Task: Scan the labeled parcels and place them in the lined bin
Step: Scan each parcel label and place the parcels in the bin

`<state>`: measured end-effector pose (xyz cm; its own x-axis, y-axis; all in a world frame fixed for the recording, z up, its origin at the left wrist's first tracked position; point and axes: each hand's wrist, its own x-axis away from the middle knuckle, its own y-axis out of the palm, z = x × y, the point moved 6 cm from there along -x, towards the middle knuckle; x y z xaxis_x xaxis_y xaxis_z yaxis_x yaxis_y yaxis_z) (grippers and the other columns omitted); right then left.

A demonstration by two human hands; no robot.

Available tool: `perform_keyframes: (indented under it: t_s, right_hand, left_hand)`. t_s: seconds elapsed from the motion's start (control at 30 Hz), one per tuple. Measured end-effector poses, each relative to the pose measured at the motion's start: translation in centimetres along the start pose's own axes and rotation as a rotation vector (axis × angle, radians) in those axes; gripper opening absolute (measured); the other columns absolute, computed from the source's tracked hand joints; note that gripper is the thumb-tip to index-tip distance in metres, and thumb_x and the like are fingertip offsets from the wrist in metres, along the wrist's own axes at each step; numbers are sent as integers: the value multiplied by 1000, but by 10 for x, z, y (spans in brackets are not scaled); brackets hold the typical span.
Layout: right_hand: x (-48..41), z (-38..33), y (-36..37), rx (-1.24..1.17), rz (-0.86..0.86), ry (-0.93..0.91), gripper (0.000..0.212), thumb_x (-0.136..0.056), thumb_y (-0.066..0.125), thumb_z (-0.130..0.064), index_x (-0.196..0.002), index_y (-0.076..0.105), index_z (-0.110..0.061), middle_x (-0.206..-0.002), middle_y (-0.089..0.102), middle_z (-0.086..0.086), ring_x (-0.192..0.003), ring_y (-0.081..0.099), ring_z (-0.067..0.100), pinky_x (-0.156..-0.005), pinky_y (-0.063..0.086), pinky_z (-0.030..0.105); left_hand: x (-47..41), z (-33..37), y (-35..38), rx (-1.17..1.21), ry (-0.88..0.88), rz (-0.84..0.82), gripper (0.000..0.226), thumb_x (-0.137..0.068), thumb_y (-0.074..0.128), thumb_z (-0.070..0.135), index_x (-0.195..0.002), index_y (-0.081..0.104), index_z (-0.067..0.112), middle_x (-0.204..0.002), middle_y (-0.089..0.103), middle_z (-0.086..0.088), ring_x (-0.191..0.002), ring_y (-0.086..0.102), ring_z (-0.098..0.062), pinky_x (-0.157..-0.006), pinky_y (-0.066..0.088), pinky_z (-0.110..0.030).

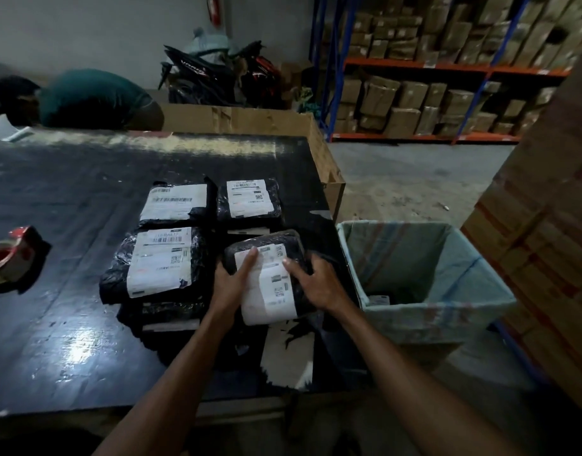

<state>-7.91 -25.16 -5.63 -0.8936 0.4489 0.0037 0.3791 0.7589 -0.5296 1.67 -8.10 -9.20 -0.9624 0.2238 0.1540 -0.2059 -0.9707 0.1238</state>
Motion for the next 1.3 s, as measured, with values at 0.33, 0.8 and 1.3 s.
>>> perform_keyframes:
  t_s: [0.33, 0.8, 1.3]
  right_hand:
    - [-21, 103, -23, 262, 282, 327, 69, -90, 63, -52, -139, 44, -8, -142, 49, 19, -130, 51, 38, -104, 46, 47]
    - [-18, -12, -5, -113, -247, 389, 15, -93, 65, -14, -87, 59, -1, -67, 62, 15, -52, 62, 21, -47, 50, 26]
    - [3, -100, -44, -88, -209, 369, 21, -102, 53, -21, -92, 55, -2, -81, 64, 18, -51, 69, 22, -53, 58, 31]
  left_hand:
    - [-11, -31, 6, -153, -75, -69, 32, -93, 69, 32, -78, 69, 4, -72, 74, -6, -58, 71, -14, -60, 57, -30]
    - [-28, -61, 7, -195, -211, -29, 65, -105, 31, 52, -91, 73, 4, -91, 71, -11, -93, 65, -28, -90, 47, -35]
    - [-33, -65, 0, -241, -198, 177, 63, -104, 45, 38, -142, 44, -12, -154, 38, -24, -147, 33, -31, -121, 11, -31]
